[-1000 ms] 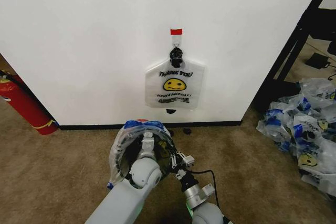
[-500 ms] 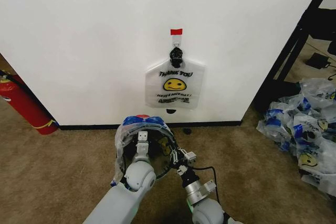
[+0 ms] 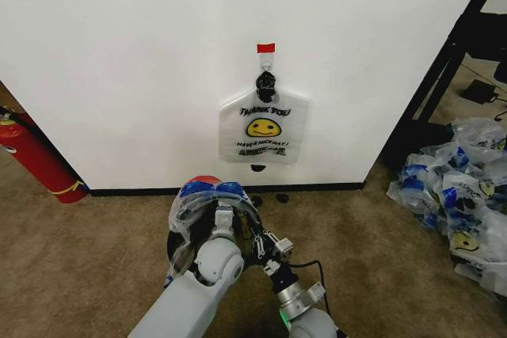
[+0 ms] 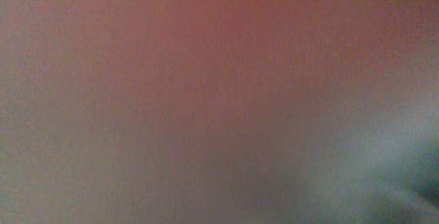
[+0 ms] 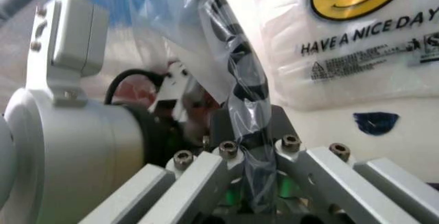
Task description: Pick up the garbage bag from the wall and place it over the trash bin.
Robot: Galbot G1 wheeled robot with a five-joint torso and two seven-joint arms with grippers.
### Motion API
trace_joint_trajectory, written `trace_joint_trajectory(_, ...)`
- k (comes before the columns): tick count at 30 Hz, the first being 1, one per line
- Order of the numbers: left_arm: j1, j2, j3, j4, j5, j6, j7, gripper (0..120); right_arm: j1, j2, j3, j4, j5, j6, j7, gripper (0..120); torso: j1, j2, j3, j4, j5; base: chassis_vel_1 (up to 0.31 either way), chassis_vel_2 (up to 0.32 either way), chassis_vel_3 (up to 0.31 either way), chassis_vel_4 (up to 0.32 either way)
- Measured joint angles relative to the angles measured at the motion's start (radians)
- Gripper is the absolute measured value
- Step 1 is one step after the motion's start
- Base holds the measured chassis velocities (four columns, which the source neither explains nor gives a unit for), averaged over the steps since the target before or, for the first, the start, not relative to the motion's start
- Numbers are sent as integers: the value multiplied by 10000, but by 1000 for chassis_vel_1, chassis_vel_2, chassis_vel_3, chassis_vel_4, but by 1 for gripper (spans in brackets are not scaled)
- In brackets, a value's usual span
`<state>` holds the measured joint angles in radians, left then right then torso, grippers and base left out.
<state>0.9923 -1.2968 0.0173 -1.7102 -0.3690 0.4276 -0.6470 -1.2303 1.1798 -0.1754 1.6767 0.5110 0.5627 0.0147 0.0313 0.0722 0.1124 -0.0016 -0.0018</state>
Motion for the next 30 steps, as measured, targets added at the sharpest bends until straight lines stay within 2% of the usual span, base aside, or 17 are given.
trace_joint_trajectory(9, 226, 173, -125, 53, -45, -103, -1, 0, 62, 43, 169, 17, 13, 2, 226, 0, 0, 0, 0, 0, -1, 0, 0, 0, 0)
trace_joint_trajectory(17, 753, 14, 180, -610, -13, -48, 234, 0, 67, 285, 41, 62, 99, 54, 543, 0, 0, 0, 0, 1, -1, 0, 0, 0, 0)
trace_joint_trajectory(23, 1014, 62, 331, -1463, -33, -90, 576, 0, 111, 407, 174, -108, 68, 69, 1032, 0, 0, 0, 0, -1, 0, 0, 0, 0, 0)
trace_joint_trajectory(28, 1794, 341, 400, -2619, 103, 116, 1060, 0, 376, 472, 433, -159, 243, -244, 1965, 0, 0, 0, -1, 0, 0, 0, 0, 0, 0)
trace_joint_trajectory(30, 2211, 473, 400, -2974, 344, 109, 1295, 8, 444, 482, 518, -149, 441, -357, 2195, 0, 0, 0, 0, 0, -1, 0, 0, 0, 0)
